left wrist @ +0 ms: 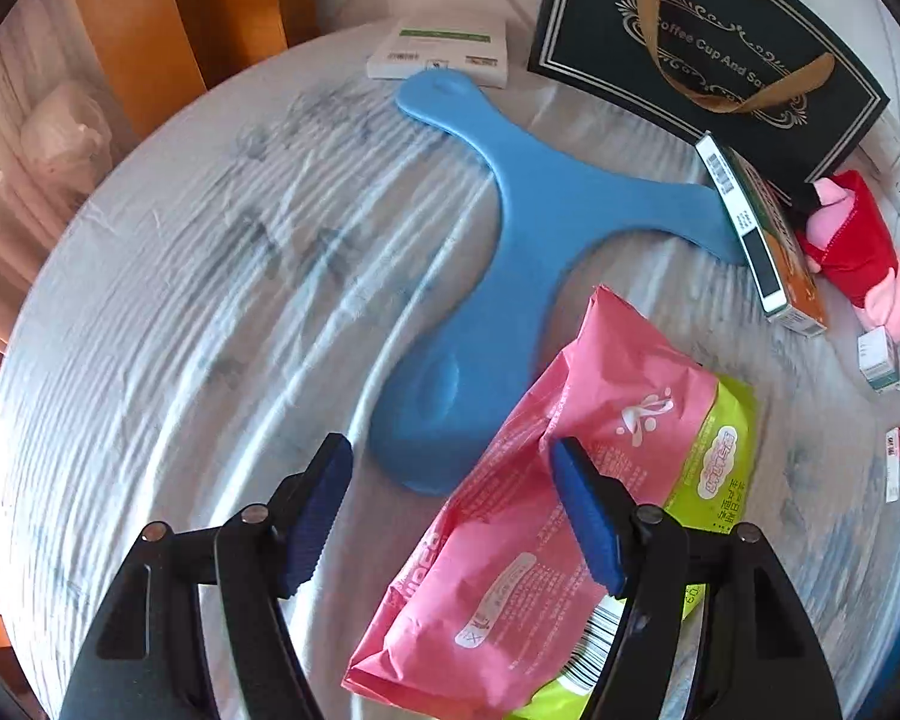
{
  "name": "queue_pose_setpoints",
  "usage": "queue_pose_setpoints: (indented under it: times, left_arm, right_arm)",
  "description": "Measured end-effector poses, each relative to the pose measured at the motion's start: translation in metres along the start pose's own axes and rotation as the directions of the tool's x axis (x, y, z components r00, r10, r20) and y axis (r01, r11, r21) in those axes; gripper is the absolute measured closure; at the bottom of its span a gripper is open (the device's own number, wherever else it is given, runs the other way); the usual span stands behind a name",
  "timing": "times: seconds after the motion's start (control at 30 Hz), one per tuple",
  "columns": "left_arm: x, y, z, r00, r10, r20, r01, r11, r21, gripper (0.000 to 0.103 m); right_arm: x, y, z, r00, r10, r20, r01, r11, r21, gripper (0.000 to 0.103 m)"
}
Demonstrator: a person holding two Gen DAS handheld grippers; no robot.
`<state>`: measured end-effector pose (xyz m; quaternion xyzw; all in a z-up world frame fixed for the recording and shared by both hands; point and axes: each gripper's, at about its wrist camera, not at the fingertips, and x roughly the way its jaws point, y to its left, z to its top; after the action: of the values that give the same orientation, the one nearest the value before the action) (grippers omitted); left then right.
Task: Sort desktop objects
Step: 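Lower the left tool onto the pink-and-green wipes pack while the right tool approaches the Tylenol box, then close the left tool on the wipes pack while the right tool grasps the Tylenol box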
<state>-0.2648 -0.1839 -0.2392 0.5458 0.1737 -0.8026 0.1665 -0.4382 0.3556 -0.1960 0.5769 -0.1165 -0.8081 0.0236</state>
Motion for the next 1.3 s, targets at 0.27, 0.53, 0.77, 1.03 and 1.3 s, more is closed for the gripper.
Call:
queue_pose_setpoints:
  times: [0.27, 0.53, 0.77, 1.03, 1.3]
  left_arm:
    - [-0.051, -0.056, -0.024, 0.992, -0.12, 0.031, 0.112, 0.973, 0.204, 0.034]
    - [-0.035, -0.109, -0.04, 0.997, -0.043, -0.062, 0.067, 0.883, 0.464, 0.034]
    - [-0.008, -0.109, -0.033, 0.999, 0.015, -0.033, 0.002, 0.891, 0.455, 0.003]
    - [-0.028, -0.098, -0.028, 0.992, -0.121, -0.034, 0.124, 0.904, 0.41, 0.002]
    - [-0.005, -0.099, -0.048, 0.995, -0.056, -0.079, 0.089, 0.856, 0.509, 0.0]
  right_arm:
    - [0.0, 0.071, -0.07, 0.958, 0.196, -0.21, -0.246, 0.937, -0.247, 0.019]
    - [-0.011, 0.104, -0.062, 0.998, -0.05, -0.027, 0.025, 0.819, -0.573, 0.0]
    - [0.025, 0.122, -0.042, 0.994, -0.105, -0.016, 0.064, 0.71, -0.701, 0.0]
    - [0.06, 0.115, -0.021, 0.991, -0.06, -0.115, -0.023, 0.791, -0.612, 0.0]
    - [0.047, 0.12, -0.069, 0.984, -0.086, -0.154, -0.04, 0.743, -0.668, 0.0]
